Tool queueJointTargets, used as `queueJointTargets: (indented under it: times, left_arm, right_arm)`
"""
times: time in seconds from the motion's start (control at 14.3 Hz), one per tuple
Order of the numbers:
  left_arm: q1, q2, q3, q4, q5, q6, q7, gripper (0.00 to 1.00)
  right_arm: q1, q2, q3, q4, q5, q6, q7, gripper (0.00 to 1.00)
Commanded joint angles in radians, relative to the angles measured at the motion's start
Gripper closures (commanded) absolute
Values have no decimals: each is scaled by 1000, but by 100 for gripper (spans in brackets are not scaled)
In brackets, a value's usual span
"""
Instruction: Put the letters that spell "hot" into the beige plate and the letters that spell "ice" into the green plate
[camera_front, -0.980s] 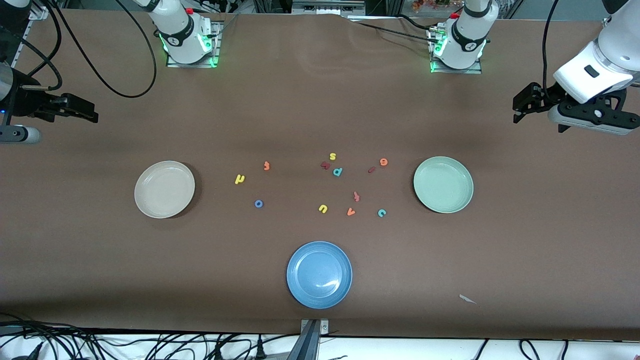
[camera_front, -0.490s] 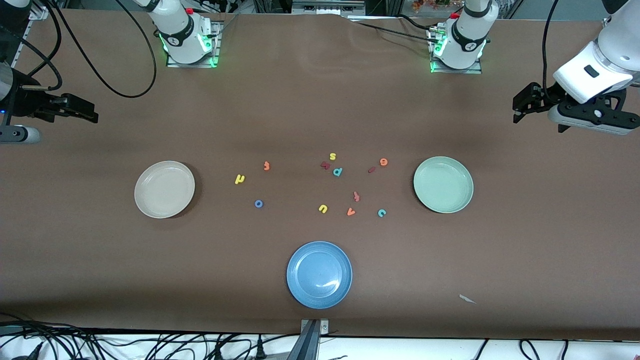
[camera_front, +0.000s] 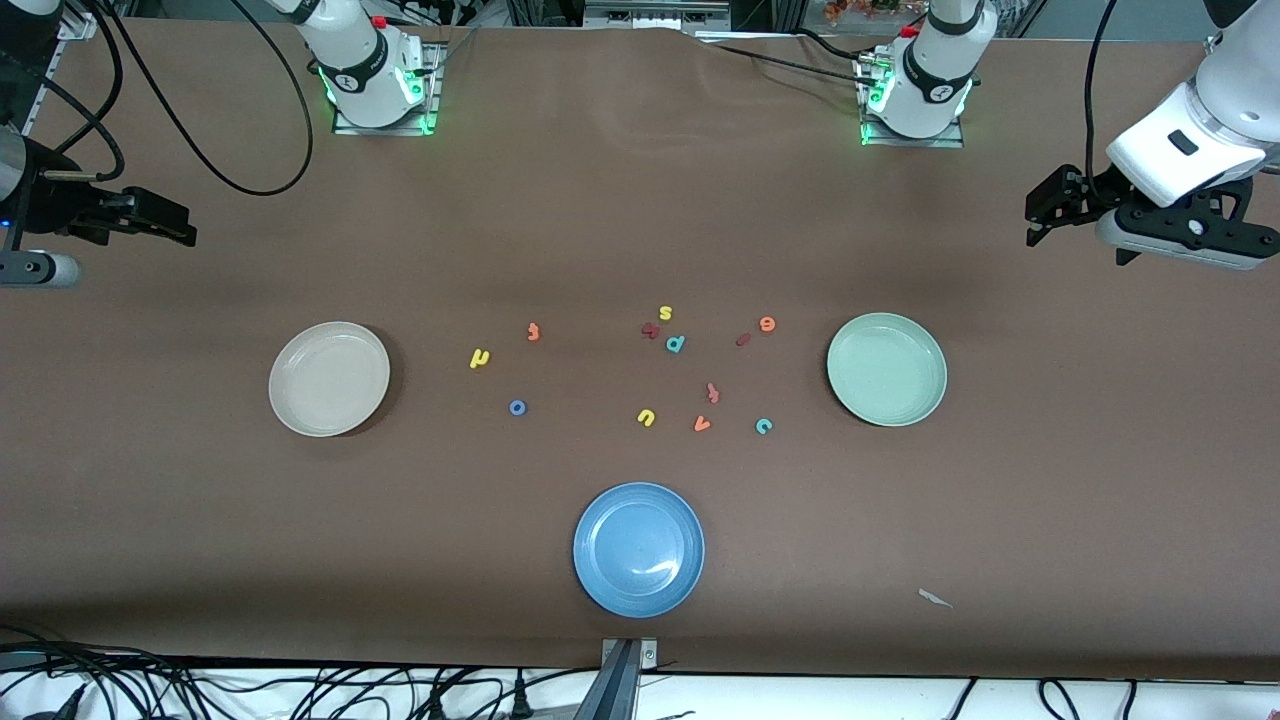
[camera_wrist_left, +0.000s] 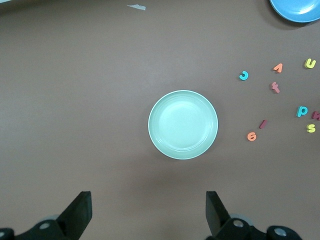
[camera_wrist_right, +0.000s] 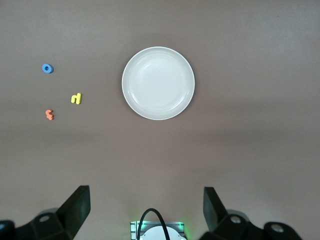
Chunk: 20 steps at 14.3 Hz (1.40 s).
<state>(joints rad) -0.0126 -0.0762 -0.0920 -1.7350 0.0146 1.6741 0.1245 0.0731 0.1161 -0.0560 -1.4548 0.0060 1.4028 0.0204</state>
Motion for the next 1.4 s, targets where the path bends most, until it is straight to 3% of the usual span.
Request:
queueJointTargets:
  times: [0.0,1.33]
  left_arm:
    - [-4,4,3,17,-19,-7,18,0]
    - [-6,4,-12,18,-15,-4,14,0]
  right_arm:
    - [2,-7,-2,-2,17,2,-11,0]
    - [7,2,-1,-1,8,35,-13,0]
